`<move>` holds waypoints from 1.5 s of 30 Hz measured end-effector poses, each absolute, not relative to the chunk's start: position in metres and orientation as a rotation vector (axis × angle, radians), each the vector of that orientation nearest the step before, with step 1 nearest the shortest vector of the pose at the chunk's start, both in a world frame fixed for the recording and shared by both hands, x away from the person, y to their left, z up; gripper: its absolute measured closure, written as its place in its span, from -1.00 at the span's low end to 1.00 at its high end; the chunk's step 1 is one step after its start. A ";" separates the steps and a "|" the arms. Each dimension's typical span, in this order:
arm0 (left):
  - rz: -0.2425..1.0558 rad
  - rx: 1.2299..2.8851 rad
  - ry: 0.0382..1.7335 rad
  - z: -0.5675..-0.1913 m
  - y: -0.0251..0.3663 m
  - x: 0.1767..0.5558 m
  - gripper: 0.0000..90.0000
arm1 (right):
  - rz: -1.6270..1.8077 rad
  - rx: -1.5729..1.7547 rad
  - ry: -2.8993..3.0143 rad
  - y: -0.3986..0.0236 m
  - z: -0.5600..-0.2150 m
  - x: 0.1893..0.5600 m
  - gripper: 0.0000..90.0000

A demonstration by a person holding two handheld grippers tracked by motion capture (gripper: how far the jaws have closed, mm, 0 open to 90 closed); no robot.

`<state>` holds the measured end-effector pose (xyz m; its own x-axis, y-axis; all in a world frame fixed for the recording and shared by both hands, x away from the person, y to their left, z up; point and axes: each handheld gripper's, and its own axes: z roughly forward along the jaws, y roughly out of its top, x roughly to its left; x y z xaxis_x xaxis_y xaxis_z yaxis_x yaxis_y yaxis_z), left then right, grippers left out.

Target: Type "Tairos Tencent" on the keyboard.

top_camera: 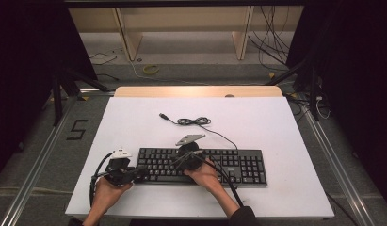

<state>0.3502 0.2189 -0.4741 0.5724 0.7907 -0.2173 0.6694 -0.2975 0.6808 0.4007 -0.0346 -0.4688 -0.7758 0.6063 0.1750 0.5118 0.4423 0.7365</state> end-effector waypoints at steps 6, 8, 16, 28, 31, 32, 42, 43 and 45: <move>0.198 2.051 1.170 -0.475 0.219 0.351 0.98 | 1.229 1.004 2.584 -0.030 -0.472 0.402 1.00; 0.197 2.055 1.171 -0.475 0.219 0.351 0.98 | 1.223 1.006 2.587 -0.029 -0.473 0.402 1.00; 0.192 2.063 1.169 -0.476 0.219 0.352 0.98 | 1.208 1.001 2.594 -0.025 -0.476 0.403 1.00; 0.187 2.064 1.171 -0.477 0.219 0.352 0.98 | 1.191 1.007 2.604 -0.025 -0.477 0.405 1.00; 0.184 2.074 1.181 -0.478 0.218 0.353 0.98 | 1.188 1.011 2.603 -0.025 -0.478 0.405 1.00; 0.183 2.075 1.178 -0.479 0.218 0.353 0.98 | 1.176 1.010 2.609 -0.024 -0.479 0.405 1.00; 0.194 2.080 1.180 -0.478 0.216 0.352 0.98 | 1.189 1.029 2.604 -0.024 -0.481 0.406 1.00; 0.198 2.076 1.179 -0.477 0.216 0.352 0.98 | 1.191 1.034 2.605 -0.025 -0.481 0.406 1.00; 0.205 2.065 1.173 -0.476 0.217 0.351 0.95 | 1.196 1.035 2.601 -0.026 -0.479 0.405 0.98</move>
